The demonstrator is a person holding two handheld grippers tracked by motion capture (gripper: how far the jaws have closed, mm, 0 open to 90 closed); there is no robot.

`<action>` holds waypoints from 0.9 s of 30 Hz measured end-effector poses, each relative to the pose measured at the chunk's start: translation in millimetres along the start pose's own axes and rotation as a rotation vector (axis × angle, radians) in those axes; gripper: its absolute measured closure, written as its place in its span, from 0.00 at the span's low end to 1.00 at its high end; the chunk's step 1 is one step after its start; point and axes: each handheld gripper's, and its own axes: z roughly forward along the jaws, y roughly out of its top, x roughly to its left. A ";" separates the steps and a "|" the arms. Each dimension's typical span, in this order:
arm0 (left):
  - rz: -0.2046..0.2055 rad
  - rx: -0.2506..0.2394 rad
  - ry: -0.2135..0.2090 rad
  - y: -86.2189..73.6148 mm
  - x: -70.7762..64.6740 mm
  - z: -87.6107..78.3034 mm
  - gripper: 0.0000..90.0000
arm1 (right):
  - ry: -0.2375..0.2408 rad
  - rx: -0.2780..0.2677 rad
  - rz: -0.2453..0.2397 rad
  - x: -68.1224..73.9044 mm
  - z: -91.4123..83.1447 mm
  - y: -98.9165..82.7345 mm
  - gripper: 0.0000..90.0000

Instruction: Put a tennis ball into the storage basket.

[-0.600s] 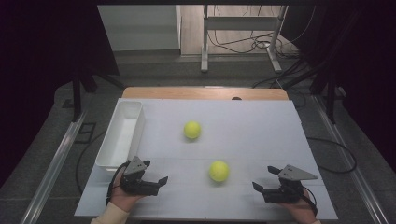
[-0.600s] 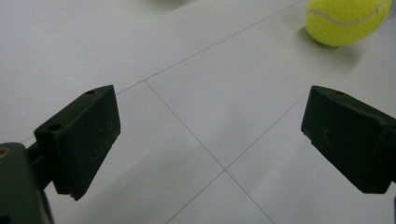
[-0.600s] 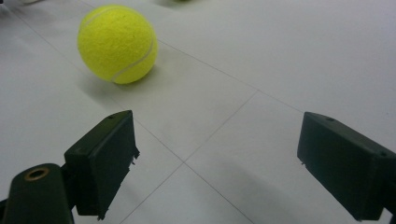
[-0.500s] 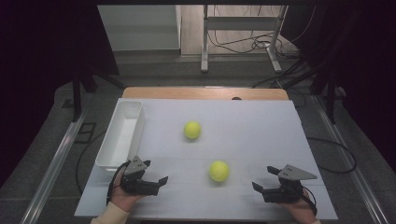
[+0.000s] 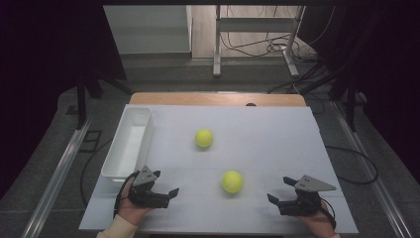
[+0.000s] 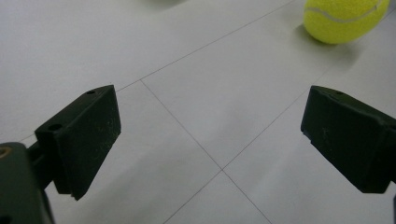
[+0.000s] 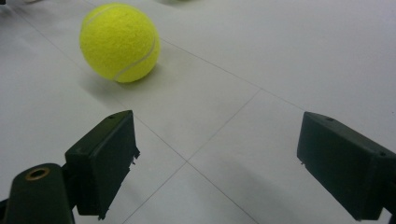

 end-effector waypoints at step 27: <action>0.037 -0.011 -0.016 12.1 -7.9 -1.7 0.07 | -0.006 0.026 0.002 1.7 2.0 0.2 0.14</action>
